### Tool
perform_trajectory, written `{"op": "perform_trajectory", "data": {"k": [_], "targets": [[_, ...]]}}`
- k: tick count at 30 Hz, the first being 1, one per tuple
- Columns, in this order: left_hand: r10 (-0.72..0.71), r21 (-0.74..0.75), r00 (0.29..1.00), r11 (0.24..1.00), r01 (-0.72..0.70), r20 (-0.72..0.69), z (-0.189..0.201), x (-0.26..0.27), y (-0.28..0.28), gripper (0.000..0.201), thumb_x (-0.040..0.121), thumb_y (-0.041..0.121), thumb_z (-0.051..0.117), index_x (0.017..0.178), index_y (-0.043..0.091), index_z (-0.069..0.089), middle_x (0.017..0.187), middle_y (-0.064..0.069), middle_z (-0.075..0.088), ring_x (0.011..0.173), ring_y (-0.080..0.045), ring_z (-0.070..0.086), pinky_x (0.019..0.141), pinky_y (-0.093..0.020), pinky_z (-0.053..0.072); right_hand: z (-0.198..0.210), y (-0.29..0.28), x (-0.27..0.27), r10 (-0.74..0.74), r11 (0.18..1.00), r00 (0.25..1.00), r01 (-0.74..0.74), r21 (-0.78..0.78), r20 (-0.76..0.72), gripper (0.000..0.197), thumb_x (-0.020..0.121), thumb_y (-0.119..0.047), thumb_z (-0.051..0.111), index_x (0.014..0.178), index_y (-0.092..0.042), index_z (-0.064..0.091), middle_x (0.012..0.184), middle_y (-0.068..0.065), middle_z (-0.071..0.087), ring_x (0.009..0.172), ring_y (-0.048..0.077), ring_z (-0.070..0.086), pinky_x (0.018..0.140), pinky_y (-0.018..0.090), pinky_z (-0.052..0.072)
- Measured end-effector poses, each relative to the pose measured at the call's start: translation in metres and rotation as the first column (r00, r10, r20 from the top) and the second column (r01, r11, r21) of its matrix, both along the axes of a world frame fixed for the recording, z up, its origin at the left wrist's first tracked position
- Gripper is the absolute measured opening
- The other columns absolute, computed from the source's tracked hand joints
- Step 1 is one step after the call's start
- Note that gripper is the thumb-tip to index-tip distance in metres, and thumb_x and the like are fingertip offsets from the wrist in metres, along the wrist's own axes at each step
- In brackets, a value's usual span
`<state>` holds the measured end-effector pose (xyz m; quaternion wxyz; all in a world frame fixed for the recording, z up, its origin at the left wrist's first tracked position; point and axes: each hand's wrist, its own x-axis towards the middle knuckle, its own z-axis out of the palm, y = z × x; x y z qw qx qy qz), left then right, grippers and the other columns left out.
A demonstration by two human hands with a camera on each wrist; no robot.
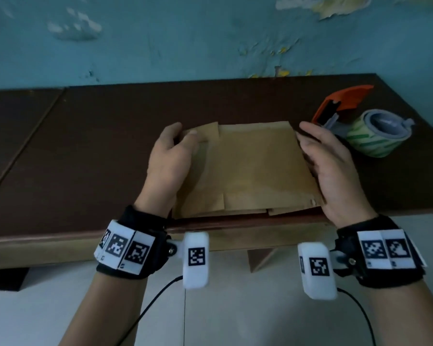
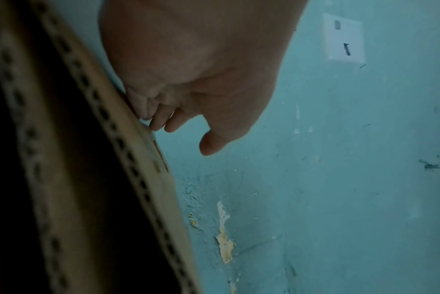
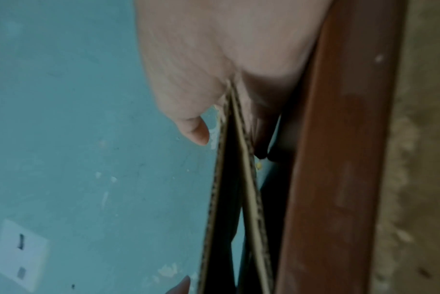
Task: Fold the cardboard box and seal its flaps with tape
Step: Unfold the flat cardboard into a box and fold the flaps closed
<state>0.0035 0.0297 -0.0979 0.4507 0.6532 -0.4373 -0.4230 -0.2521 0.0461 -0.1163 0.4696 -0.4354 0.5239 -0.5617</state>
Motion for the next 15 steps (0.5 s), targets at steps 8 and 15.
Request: {"op": "perform_trajectory", "data": {"k": [8, 15], "targets": [[-0.068, 0.003, 0.998, 0.998, 0.068, -0.012, 0.01, -0.019, 0.036, 0.068, 0.099, 0.049, 0.061, 0.158, 0.028, 0.038, 0.148, 0.0, 0.049, 0.118, -0.018, 0.051, 0.08, -0.027, 0.045, 0.0, 0.033, -0.008, 0.028, 0.999, 0.999, -0.026, -0.039, 0.038, 0.045, 0.101, -0.013, 0.055, 0.146, -0.015, 0.049, 0.143, 0.009, 0.059, 0.13, 0.016, 0.058, 0.113, 0.044, 0.044], [-0.041, -0.028, 0.993, 0.999, 0.039, -0.108, 0.013, -0.034, 0.068, 0.063, 0.099, 0.044, 0.065, 0.154, 0.024, 0.044, 0.142, -0.002, 0.052, 0.119, -0.021, 0.055, 0.087, -0.033, 0.048, 0.005, 0.062, -0.009, 0.007, 1.0, 0.999, -0.006, -0.03, 0.05, 0.046, 0.1, 0.0, 0.054, 0.145, -0.012, 0.051, 0.137, 0.008, 0.062, 0.12, 0.017, 0.065, 0.105, 0.039, 0.05]]}}
